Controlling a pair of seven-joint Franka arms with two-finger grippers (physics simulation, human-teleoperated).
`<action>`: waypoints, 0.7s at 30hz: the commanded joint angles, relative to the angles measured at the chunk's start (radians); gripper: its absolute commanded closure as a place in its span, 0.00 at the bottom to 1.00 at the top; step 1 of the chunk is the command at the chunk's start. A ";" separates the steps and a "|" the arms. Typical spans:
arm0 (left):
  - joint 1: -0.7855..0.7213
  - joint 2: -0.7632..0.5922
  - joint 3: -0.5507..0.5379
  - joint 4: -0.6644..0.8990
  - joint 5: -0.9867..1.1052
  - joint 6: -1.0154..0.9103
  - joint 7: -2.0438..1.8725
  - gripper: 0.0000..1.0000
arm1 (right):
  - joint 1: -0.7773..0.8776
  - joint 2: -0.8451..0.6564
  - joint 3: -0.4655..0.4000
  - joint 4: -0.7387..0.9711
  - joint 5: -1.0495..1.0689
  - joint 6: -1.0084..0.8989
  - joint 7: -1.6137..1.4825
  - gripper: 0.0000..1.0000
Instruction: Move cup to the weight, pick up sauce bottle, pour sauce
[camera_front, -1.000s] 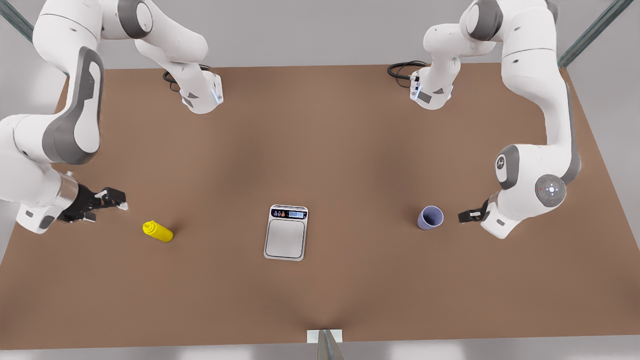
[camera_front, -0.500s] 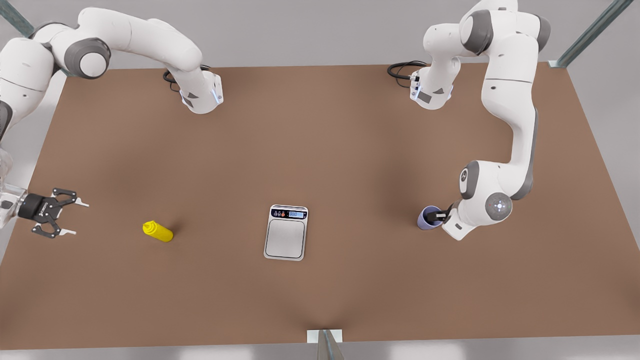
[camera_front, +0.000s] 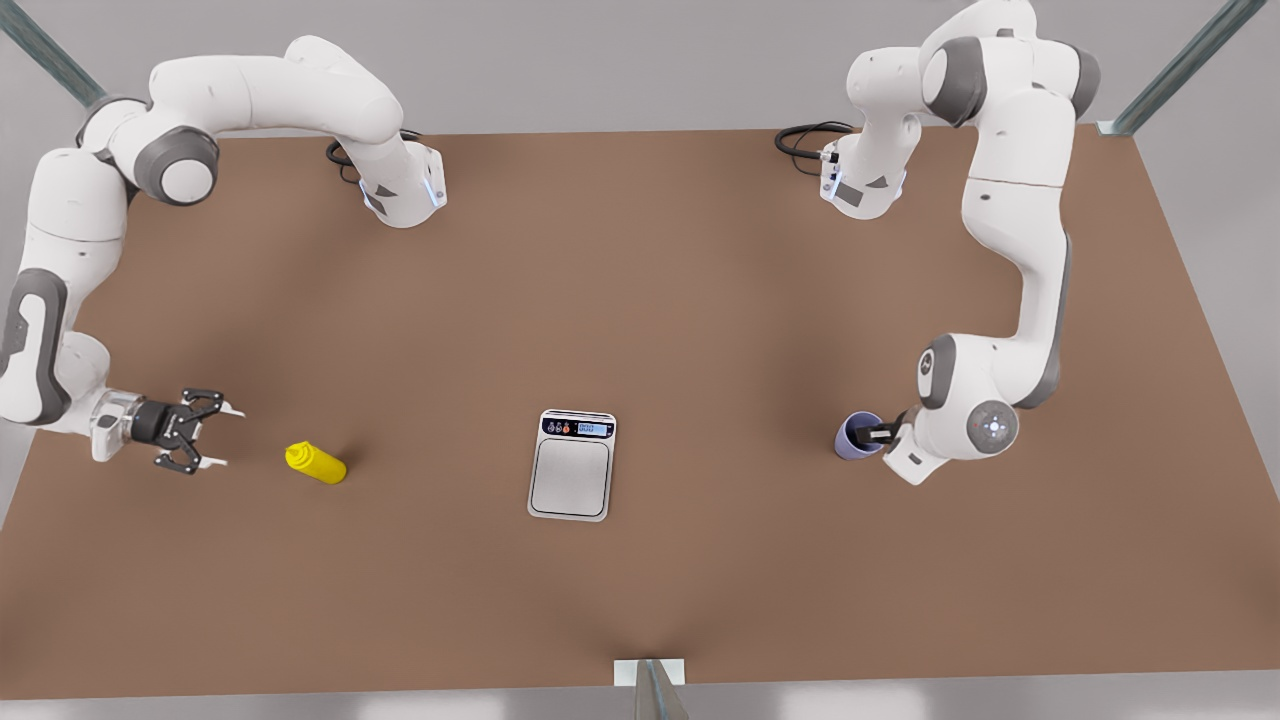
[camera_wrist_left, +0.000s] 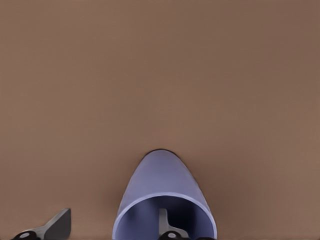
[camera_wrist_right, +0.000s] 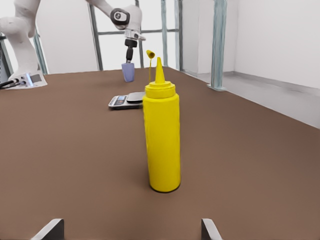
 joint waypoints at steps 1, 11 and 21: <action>0.000 0.001 0.000 0.000 0.000 0.001 0.000 0.19 | 0.000 0.003 0.000 0.001 0.000 -0.008 -0.028 0.00; -0.001 0.036 -0.002 0.002 0.000 0.018 0.000 0.45 | 0.031 0.043 0.000 -0.001 0.035 0.007 -0.066 0.00; -0.005 0.036 -0.003 0.006 0.000 0.016 -0.008 0.79 | 0.094 0.062 0.000 -0.021 0.037 0.035 -0.057 0.00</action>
